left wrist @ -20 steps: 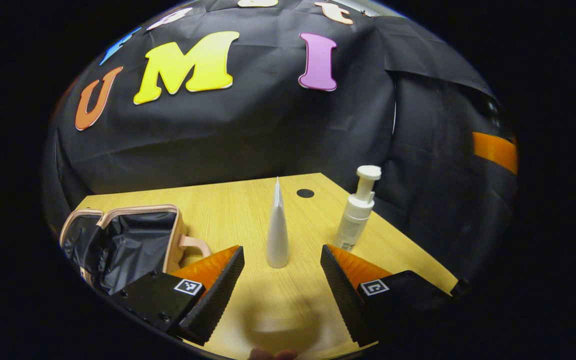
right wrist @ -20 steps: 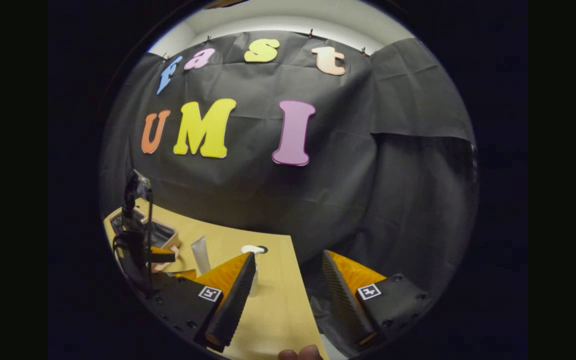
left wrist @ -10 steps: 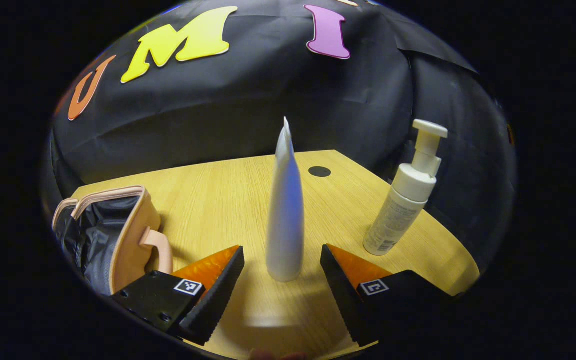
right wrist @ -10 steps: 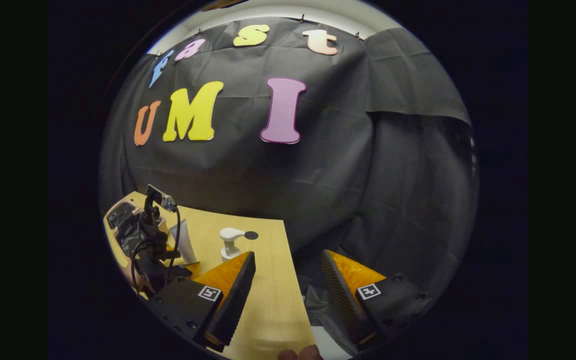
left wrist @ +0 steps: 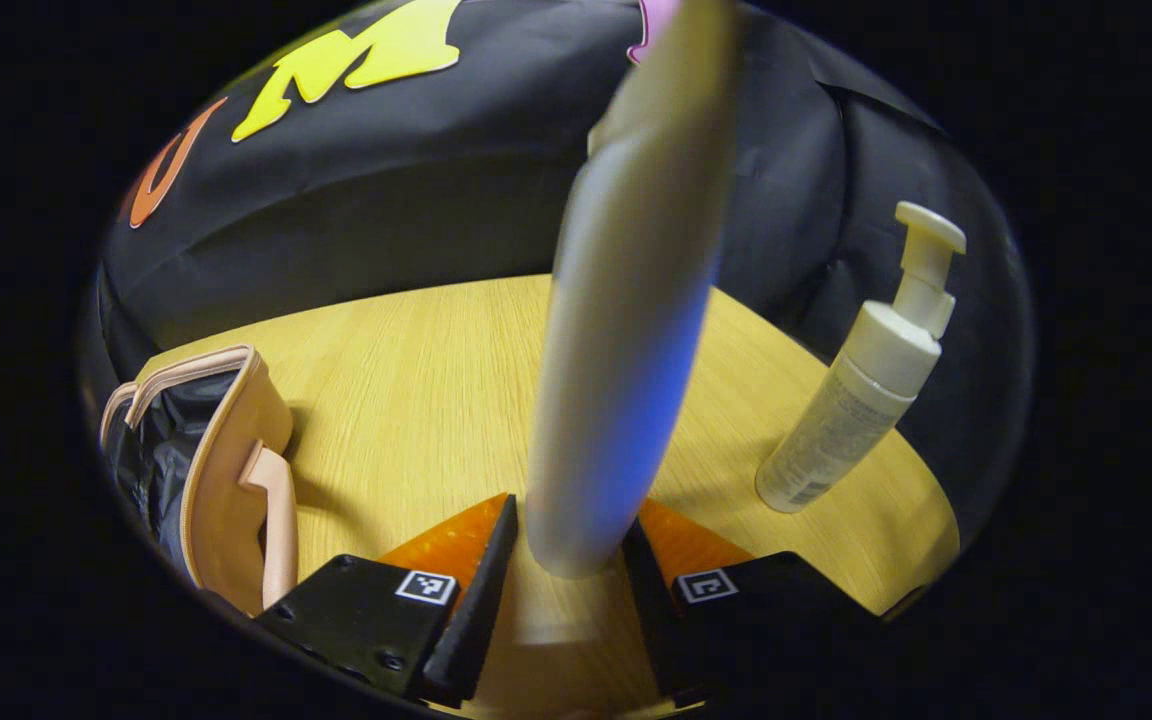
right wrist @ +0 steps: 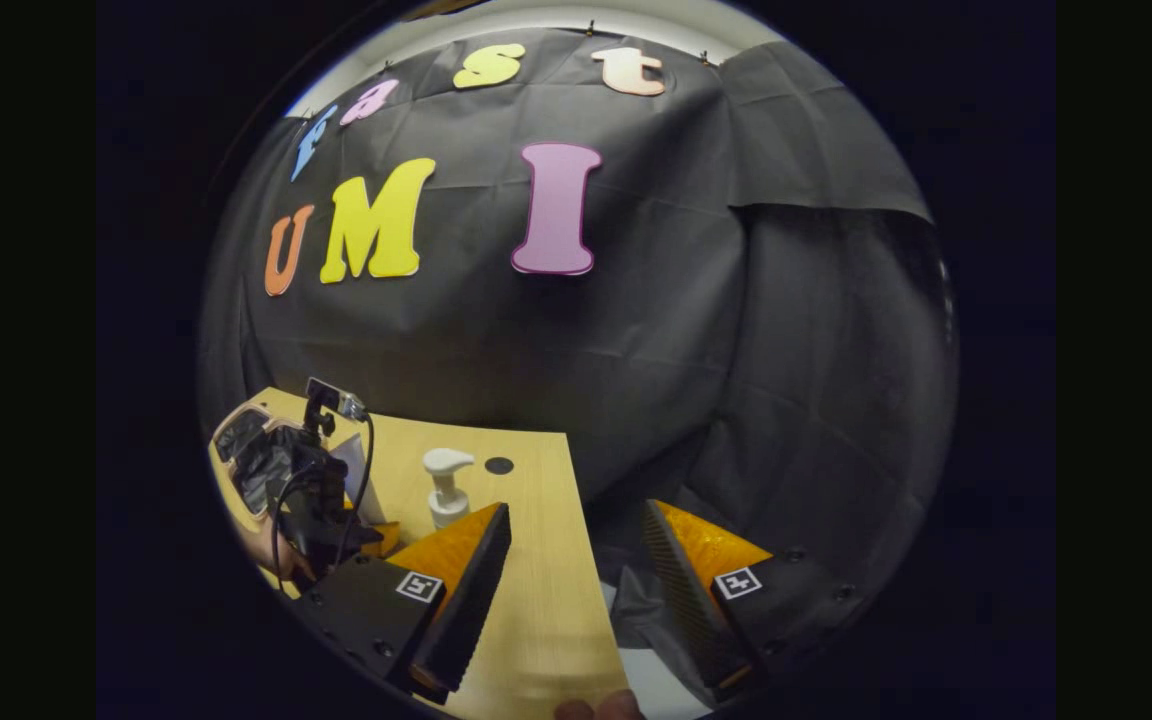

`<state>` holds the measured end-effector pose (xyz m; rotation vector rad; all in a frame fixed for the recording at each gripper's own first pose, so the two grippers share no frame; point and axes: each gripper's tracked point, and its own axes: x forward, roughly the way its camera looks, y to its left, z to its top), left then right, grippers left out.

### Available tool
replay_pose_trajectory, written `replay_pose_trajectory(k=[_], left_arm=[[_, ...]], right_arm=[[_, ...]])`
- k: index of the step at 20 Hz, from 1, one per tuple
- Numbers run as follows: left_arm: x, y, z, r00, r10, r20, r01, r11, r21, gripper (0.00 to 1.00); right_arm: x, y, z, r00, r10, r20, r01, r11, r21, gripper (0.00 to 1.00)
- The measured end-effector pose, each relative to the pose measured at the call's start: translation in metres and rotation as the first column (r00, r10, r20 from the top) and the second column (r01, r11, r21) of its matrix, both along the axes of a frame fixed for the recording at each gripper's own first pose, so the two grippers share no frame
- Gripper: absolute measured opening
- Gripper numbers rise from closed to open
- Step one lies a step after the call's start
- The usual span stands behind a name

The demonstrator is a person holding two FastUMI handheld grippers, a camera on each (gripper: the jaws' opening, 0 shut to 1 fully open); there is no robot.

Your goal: First open the suitcase, pack the skin care products into it, and then close the suitcase.

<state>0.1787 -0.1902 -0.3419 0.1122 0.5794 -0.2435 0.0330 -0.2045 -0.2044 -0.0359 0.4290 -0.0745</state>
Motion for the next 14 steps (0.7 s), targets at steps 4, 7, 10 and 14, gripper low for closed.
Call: replay_pose_trajectory(k=[4,7,10,14], left_arm=[[-0.004,0.000,0.005,1.000,-0.011,-0.005,0.011,1.000,-0.012,0.47],[-0.018,0.001,0.038,0.999,-0.028,0.022,0.029,0.999,-0.023,0.46],[-0.044,0.007,0.084,0.998,-0.041,0.053,0.044,0.998,-0.049,0.46],[-0.079,0.034,0.138,0.996,-0.007,0.090,0.012,0.998,-0.057,0.46]], right_arm=[[0.002,0.017,-0.014,0.999,0.037,-0.009,-0.037,0.999,0.035,0.80],[0.004,0.028,-0.021,0.997,0.074,0.000,-0.074,0.996,0.049,0.80],[0.014,0.054,-0.041,0.993,0.114,-0.003,-0.113,0.988,0.103,0.80],[0.039,0.100,-0.082,0.984,0.178,-0.022,-0.174,0.977,0.124,0.80]])
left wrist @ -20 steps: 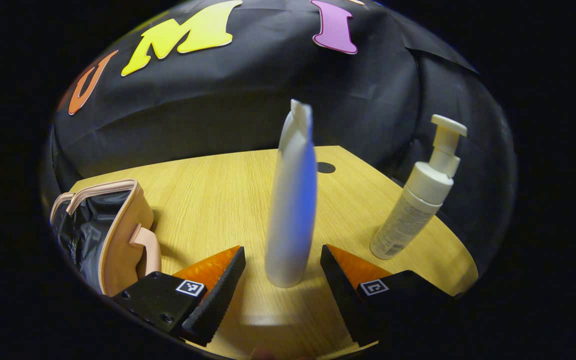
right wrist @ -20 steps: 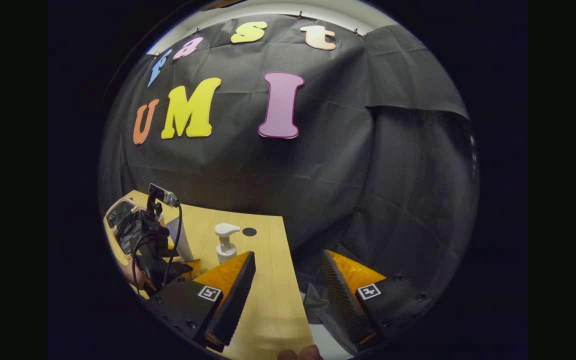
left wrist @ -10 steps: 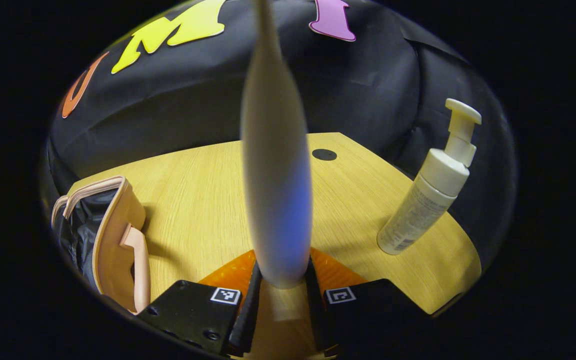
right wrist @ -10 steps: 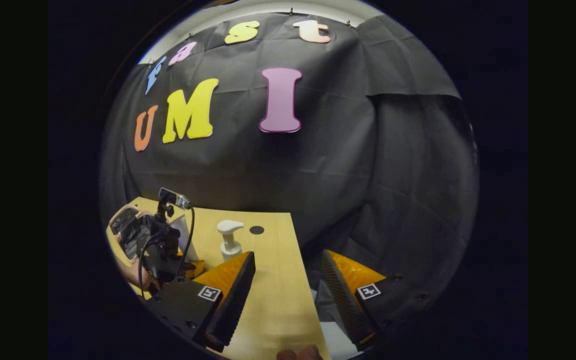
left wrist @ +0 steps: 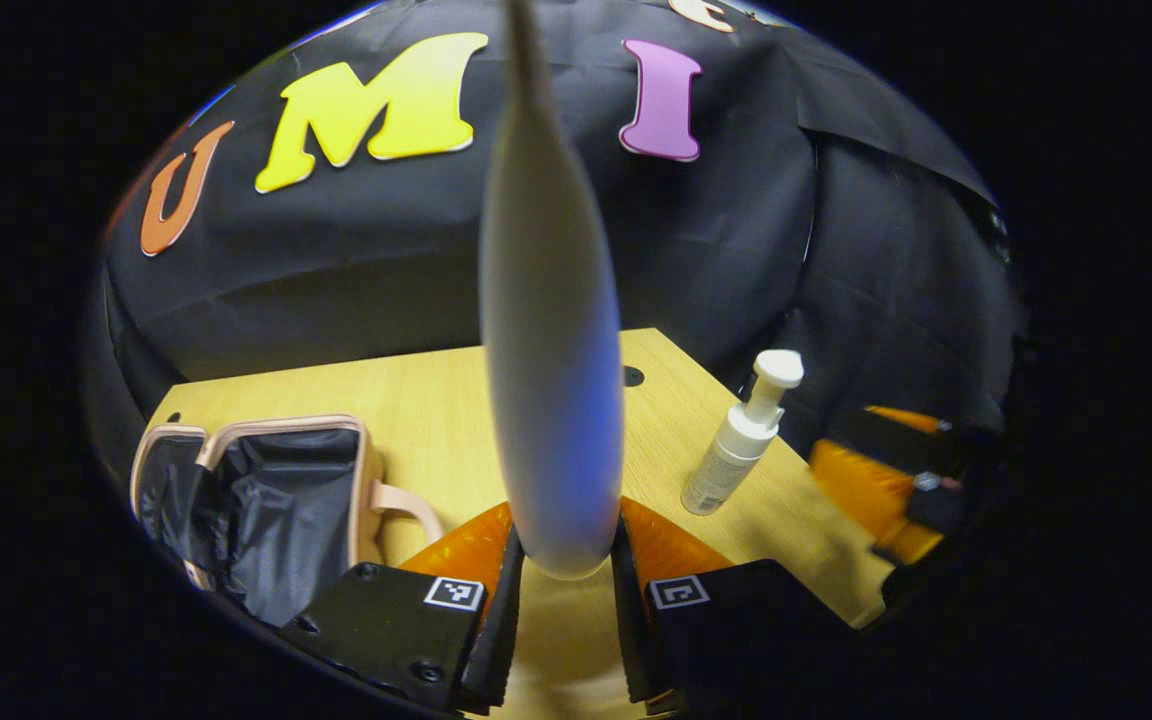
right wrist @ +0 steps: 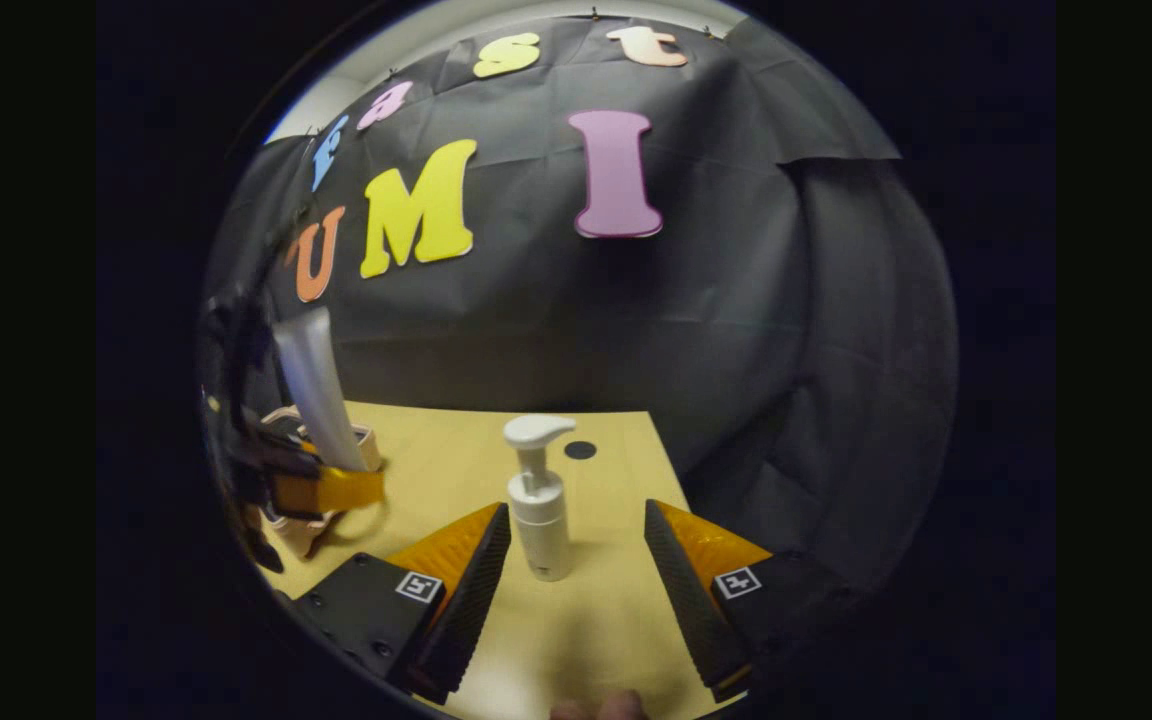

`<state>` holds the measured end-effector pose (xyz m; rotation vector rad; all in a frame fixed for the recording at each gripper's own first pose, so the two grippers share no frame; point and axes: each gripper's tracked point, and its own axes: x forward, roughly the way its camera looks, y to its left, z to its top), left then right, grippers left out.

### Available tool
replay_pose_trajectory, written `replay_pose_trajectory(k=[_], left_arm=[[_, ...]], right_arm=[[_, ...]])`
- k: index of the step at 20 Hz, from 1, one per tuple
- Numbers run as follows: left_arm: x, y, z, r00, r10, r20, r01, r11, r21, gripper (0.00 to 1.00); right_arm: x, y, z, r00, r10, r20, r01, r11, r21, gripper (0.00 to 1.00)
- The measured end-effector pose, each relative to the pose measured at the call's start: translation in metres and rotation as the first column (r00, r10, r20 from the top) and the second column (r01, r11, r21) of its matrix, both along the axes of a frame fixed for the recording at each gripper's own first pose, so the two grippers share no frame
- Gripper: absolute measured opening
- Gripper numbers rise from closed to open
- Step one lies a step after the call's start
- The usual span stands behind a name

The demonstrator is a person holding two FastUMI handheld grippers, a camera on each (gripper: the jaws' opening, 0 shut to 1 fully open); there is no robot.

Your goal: First open the suitcase, pack the skin care products into it, and then close the suitcase.

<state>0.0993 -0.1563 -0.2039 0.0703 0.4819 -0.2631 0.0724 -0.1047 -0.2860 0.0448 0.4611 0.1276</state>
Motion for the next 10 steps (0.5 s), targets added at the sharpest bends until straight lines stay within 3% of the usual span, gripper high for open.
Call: replay_pose_trajectory(k=[5,10], left_arm=[[-0.027,0.043,0.046,0.997,0.062,0.039,-0.063,0.998,0.012,0.46],[-0.054,0.089,0.058,0.986,0.166,0.023,-0.167,0.986,0.002,0.46]], right_arm=[[0.029,0.018,-0.043,0.999,0.000,-0.042,-0.001,1.000,-0.016,0.78],[0.047,0.021,-0.082,0.994,-0.009,-0.106,0.007,1.000,-0.019,0.80]])
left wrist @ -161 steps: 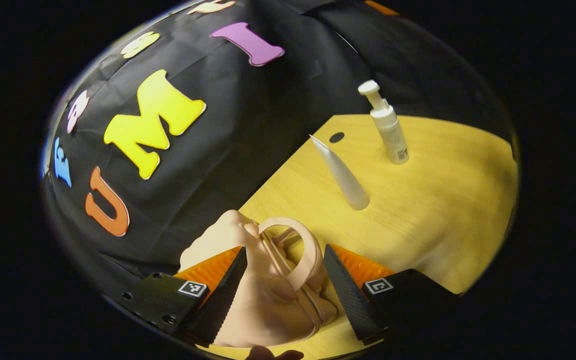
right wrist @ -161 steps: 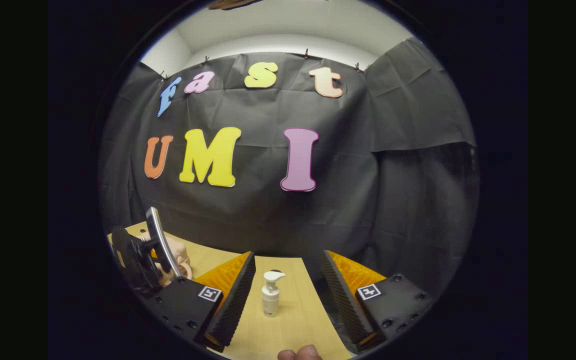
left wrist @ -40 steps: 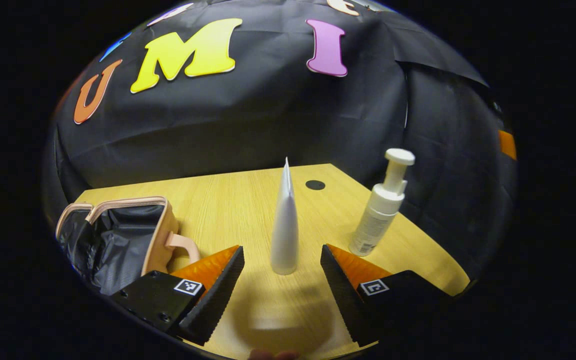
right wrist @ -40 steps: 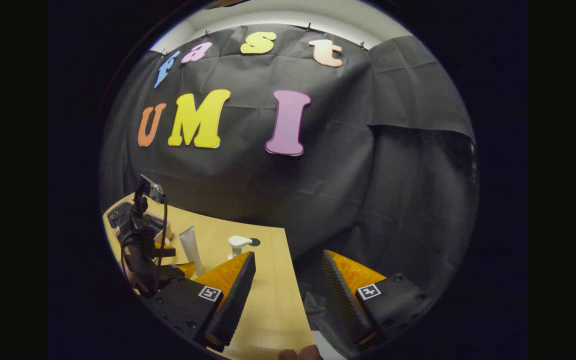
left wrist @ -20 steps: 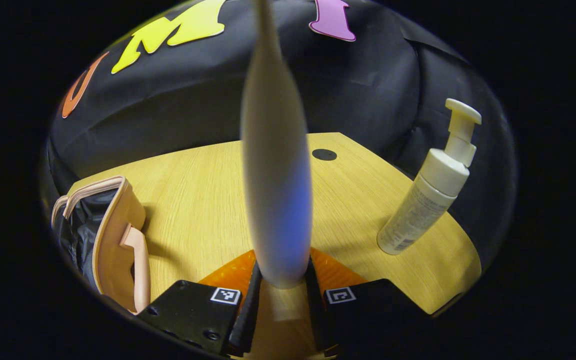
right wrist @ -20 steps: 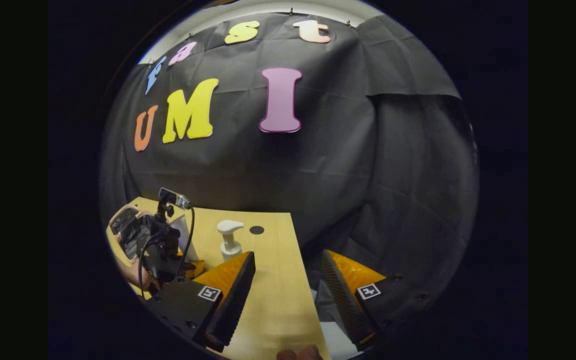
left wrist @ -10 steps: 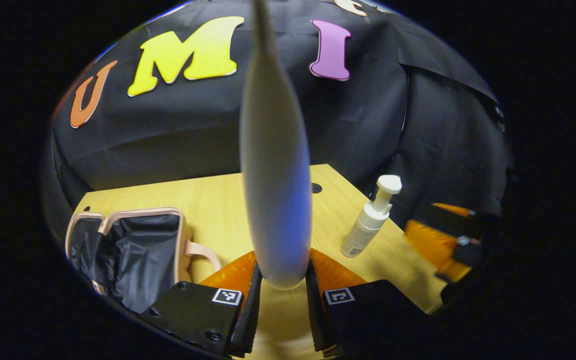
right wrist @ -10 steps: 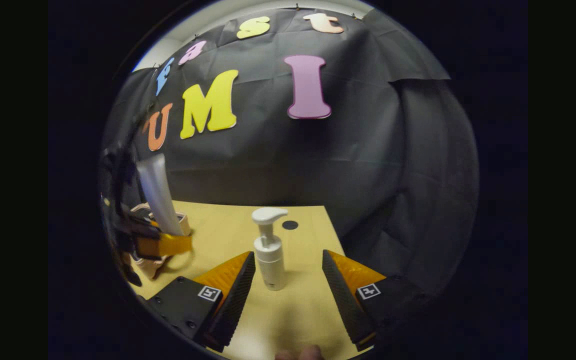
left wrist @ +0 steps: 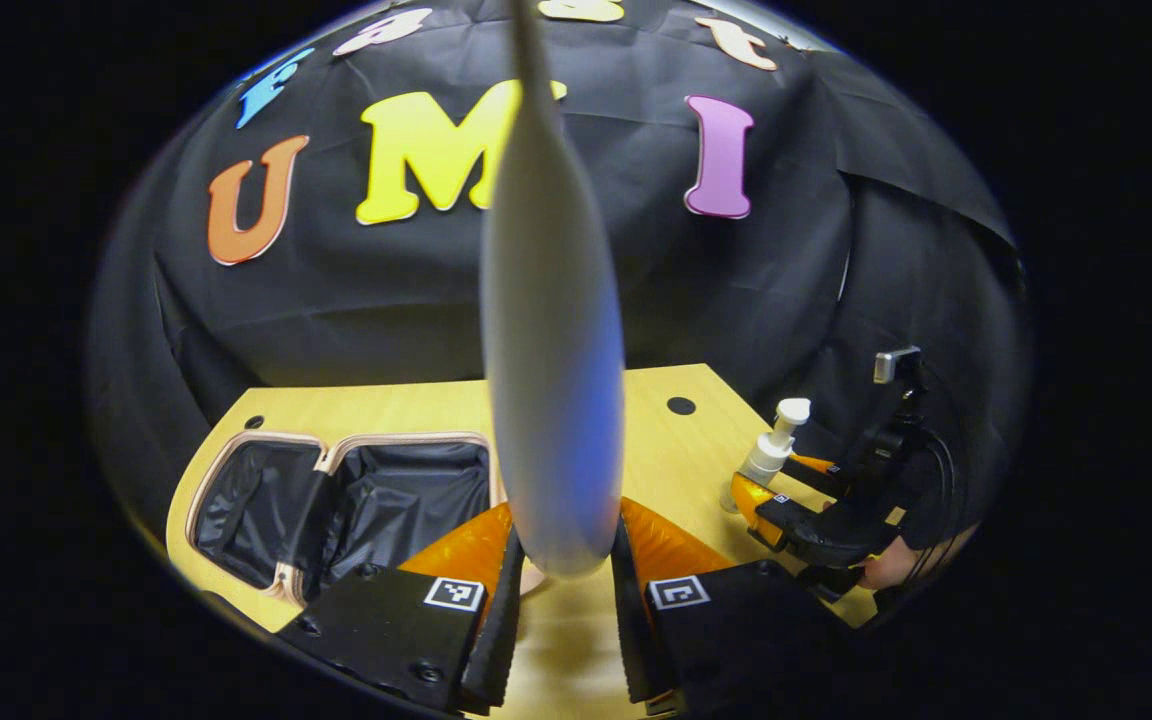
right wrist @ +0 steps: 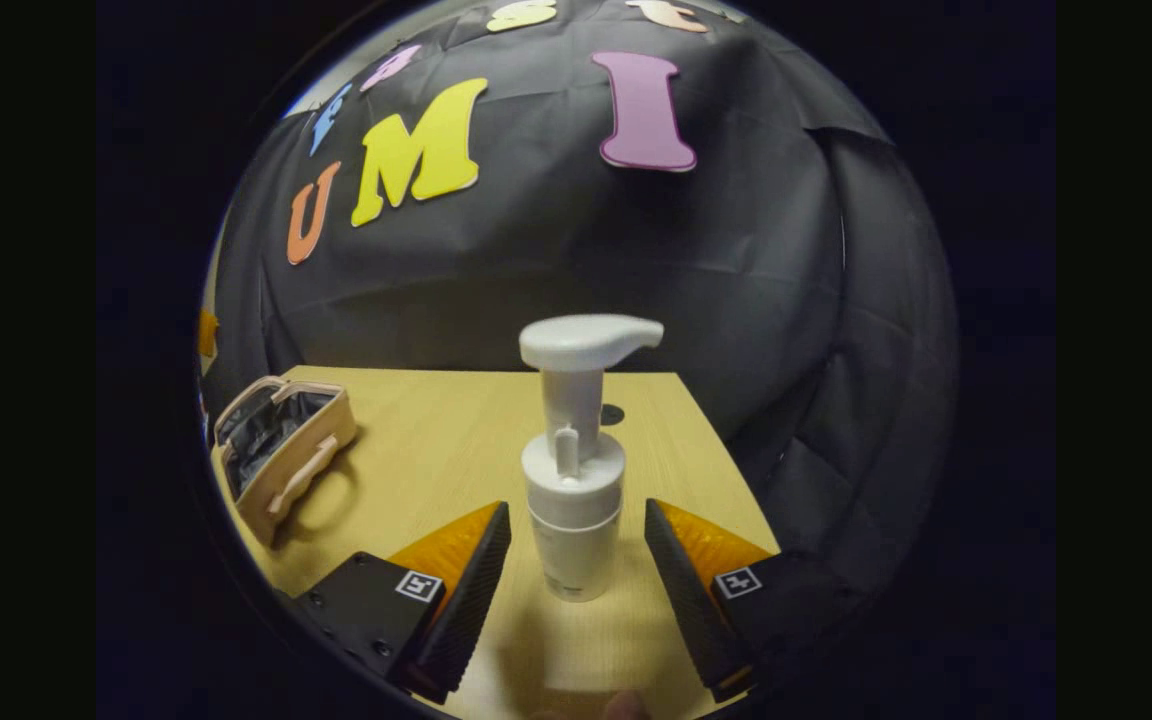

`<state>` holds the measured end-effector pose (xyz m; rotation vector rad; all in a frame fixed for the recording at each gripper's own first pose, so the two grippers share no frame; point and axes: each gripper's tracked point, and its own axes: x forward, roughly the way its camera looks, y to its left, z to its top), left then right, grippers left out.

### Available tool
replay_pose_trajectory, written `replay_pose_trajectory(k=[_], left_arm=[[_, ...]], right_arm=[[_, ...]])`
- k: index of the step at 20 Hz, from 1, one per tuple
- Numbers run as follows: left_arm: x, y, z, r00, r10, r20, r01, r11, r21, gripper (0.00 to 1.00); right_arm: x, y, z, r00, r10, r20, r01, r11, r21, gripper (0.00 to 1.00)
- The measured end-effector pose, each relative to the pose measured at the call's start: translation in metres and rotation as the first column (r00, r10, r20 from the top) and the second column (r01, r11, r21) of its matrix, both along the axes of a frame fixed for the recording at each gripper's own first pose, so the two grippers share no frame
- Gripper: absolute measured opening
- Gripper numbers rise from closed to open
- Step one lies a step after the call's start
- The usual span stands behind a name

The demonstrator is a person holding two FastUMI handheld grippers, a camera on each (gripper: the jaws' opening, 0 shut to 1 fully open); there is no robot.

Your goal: First open the suitcase, pack the skin care products into it, and then close the suitcase.

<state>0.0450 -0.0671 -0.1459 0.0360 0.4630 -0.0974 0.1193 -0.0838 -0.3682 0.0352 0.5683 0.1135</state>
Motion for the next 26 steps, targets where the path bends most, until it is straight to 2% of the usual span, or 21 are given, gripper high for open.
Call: replay_pose_trajectory(k=[1,3,6,8,11,14,16,20,21,22,26], left_arm=[[-0.006,0.010,-0.002,1.000,0.027,-0.014,-0.027,1.000,-0.007,0.46],[-0.018,0.032,-0.004,0.996,0.082,-0.037,-0.083,0.996,-0.024,0.46],[-0.033,0.067,-0.011,0.984,0.161,-0.072,-0.164,0.986,-0.039,0.46],[-0.038,0.086,-0.014,0.979,0.185,-0.088,-0.190,0.981,-0.049,0.46],[-0.040,0.107,-0.021,0.971,0.212,-0.112,-0.221,0.972,-0.083,0.46],[-0.034,0.132,-0.029,0.975,0.191,-0.116,-0.199,0.978,-0.067,0.46],[-0.023,0.143,-0.037,0.981,0.146,-0.124,-0.155,0.986,-0.063,0.46],[-0.003,0.164,-0.059,0.984,0.077,-0.159,-0.093,0.991,-0.097,0.46],[0.000,0.170,-0.065,0.983,0.068,-0.170,-0.086,0.991,-0.103,0.46],[0.004,0.176,-0.072,0.982,0.058,-0.180,-0.078,0.991,-0.109,0.46],[0.008,0.195,-0.103,0.967,0.026,-0.255,-0.058,0.991,-0.118,0.46]], right_arm=[[0.002,0.000,-0.010,1.000,0.000,-0.018,0.000,1.000,-0.010,0.80],[0.005,-0.001,-0.023,0.999,-0.006,-0.046,0.005,1.000,-0.021,0.74],[0.011,0.002,-0.029,0.999,0.000,-0.051,-0.002,0.999,-0.035,0.60],[0.014,0.004,-0.029,0.999,0.006,-0.047,-0.009,0.998,-0.059,0.54],[0.013,0.004,-0.029,0.998,0.000,-0.061,-0.004,0.998,-0.065,0.51],[0.007,0.004,-0.014,0.997,-0.015,-0.079,0.011,0.999,-0.048,0.46],[-0.003,0.004,0.009,0.997,-0.014,-0.071,0.010,0.999,-0.045,0.48],[-0.026,0.008,0.081,1.000,0.018,-0.018,-0.018,0.999,-0.036,0.45],[-0.033,0.009,0.100,1.000,0.023,-0.004,-0.023,0.999,-0.036,0.47],[-0.041,0.009,0.118,1.000,0.021,0.009,-0.020,0.999,-0.038,0.45],[-0.069,0.014,0.178,0.999,-0.024,0.044,0.025,1.000,-0.008,0.47]])
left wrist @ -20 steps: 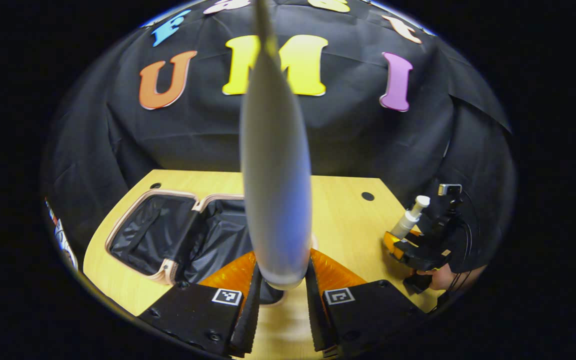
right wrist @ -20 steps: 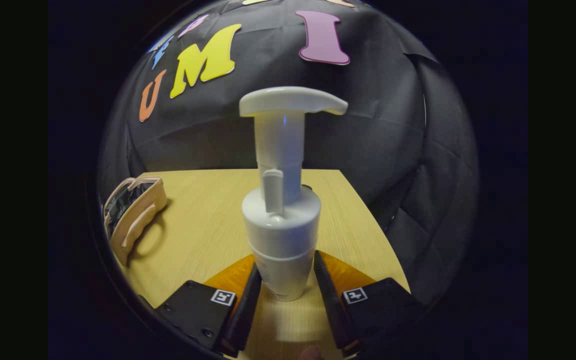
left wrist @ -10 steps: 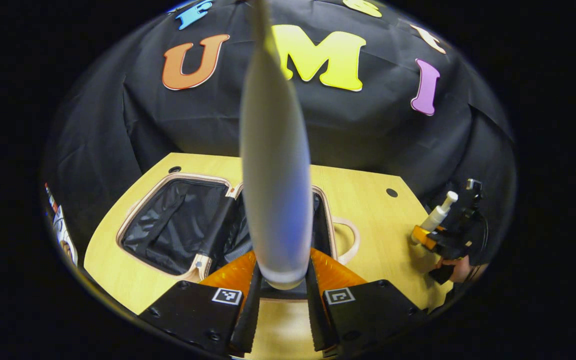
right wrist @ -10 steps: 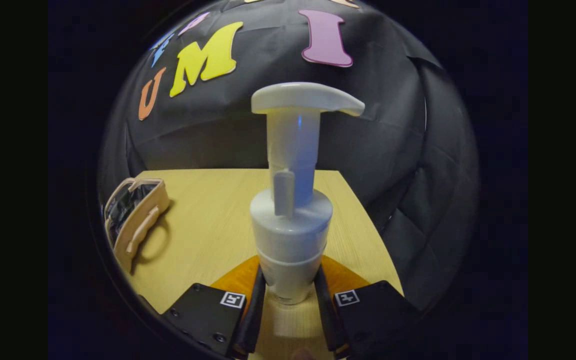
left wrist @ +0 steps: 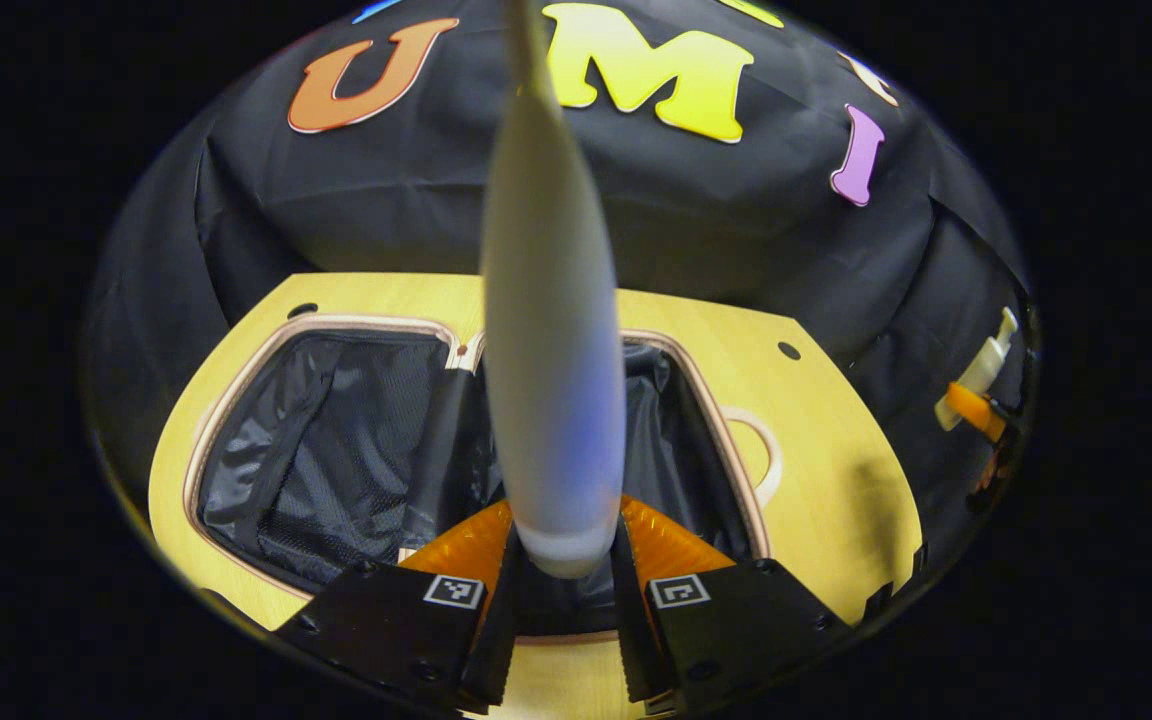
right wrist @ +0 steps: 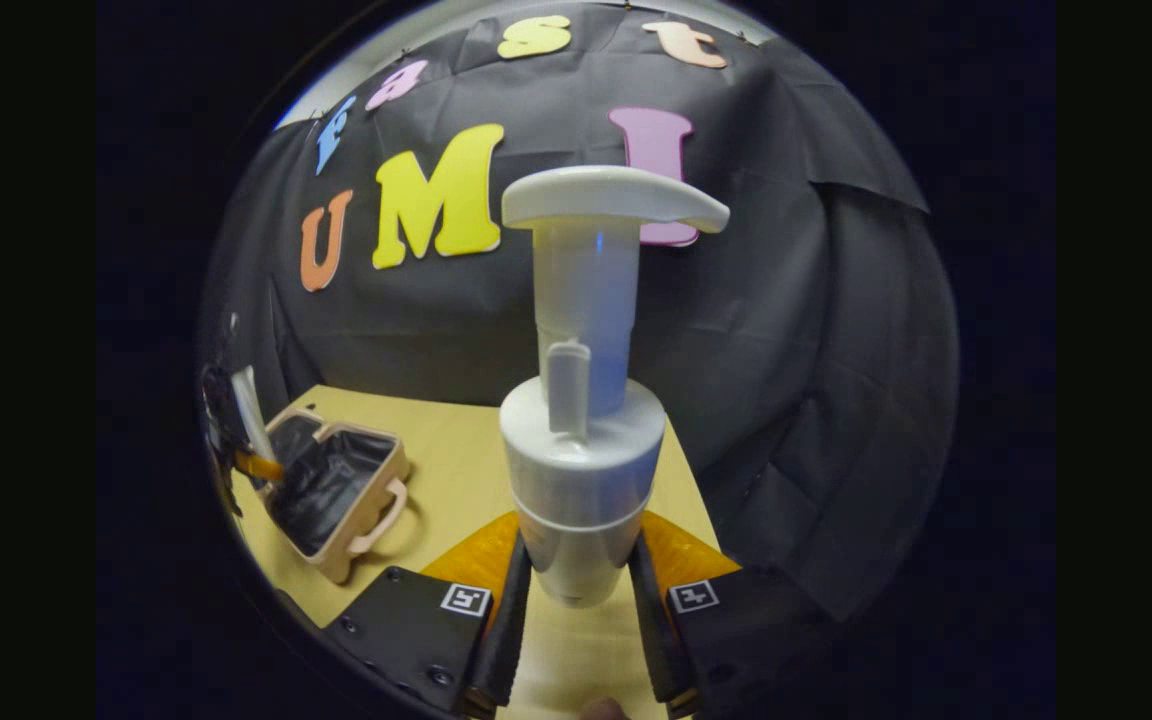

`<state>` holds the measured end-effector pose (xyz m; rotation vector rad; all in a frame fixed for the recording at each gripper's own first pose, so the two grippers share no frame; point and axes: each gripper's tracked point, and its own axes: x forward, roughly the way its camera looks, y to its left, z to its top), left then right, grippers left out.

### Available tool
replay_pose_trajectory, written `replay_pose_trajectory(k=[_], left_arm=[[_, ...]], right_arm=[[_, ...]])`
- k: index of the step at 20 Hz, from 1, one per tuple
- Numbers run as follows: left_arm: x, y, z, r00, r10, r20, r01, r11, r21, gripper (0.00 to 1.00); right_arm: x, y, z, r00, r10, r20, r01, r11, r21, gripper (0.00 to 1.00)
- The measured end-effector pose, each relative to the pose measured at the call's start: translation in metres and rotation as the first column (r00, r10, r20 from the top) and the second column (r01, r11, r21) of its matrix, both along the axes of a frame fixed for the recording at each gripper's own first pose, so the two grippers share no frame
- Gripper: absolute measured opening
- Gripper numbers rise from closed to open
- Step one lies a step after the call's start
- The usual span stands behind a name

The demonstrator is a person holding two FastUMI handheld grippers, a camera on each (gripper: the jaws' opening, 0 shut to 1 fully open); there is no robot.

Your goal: First open the suitcase, pack the skin care products into it, and then close the suitcase.

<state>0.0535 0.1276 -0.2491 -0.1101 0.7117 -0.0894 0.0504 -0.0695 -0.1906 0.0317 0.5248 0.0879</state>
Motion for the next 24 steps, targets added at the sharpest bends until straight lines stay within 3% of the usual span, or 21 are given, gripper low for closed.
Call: replay_pose_trajectory(k=[4,7,11,19,24], left_arm=[[-0.003,0.007,-0.034,0.987,-0.032,-0.156,0.026,0.999,-0.038,0.46],[-0.014,0.011,-0.055,0.945,-0.045,-0.324,0.027,0.998,-0.060,0.46],[-0.009,0.009,-0.065,0.906,-0.071,-0.417,0.045,0.996,-0.071,0.46],[-0.012,0.001,-0.084,0.848,-0.018,-0.530,-0.030,0.996,-0.080,0.46],[-0.013,-0.004,-0.081,0.849,-0.009,-0.529,-0.042,0.996,-0.084,0.51]], right_arm=[[-0.020,0.012,0.041,0.998,-0.046,0.037,0.045,0.999,0.023,0.47],[-0.038,0.024,0.055,0.998,-0.049,0.039,0.048,0.998,0.031,0.47],[-0.054,0.035,0.062,0.999,-0.048,0.024,0.048,0.998,0.029,0.45],[-0.077,0.069,0.064,1.000,-0.001,-0.009,0.001,0.999,0.039,0.45],[-0.084,0.095,0.068,0.997,0.074,-0.016,-0.074,0.997,0.018,0.47]])
